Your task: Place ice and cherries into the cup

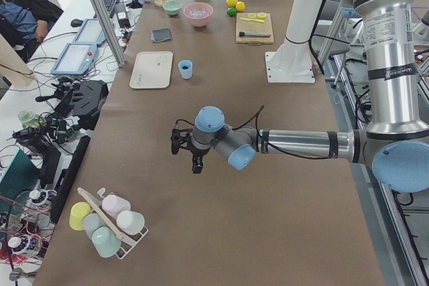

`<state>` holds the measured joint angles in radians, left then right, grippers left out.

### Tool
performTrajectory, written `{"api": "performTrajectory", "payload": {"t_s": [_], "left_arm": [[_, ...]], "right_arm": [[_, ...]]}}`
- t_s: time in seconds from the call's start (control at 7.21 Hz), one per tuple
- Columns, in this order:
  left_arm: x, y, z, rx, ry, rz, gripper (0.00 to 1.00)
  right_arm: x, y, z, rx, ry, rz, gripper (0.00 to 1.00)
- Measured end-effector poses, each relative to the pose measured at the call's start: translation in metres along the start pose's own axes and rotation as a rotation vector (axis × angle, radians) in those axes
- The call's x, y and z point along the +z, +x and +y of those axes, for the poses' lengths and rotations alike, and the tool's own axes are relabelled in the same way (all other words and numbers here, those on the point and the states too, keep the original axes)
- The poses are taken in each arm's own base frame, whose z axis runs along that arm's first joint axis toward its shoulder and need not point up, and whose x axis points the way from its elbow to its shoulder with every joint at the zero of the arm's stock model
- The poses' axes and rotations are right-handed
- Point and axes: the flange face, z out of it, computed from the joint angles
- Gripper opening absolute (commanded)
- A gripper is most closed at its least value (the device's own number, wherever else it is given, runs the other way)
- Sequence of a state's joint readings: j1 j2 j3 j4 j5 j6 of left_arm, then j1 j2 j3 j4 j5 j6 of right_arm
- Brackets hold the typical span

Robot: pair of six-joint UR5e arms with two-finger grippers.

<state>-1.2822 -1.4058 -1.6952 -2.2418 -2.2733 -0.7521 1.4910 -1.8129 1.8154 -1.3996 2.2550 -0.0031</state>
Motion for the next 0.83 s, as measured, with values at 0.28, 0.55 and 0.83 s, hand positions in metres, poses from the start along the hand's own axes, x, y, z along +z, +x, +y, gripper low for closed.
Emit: {"api": "performTrajectory", "payload": {"t_s": [0.28,0.55,0.83], "left_arm": [[-0.001,-0.027,-0.049,0.005,-0.029,-0.041,0.98],[-0.02,-0.077,-0.082,0.075,-0.049,-0.056,0.98],[-0.031,-0.111,-0.067,0.082,-0.032,-0.054,0.98]], "right_arm": [[0.001,0.001,0.0,0.003,-0.003,0.0,0.99],[0.001,0.001,-0.001,0.007,-0.005,-0.001,0.99],[0.0,0.0,-0.003,0.007,-0.003,-0.001,0.99]]}}
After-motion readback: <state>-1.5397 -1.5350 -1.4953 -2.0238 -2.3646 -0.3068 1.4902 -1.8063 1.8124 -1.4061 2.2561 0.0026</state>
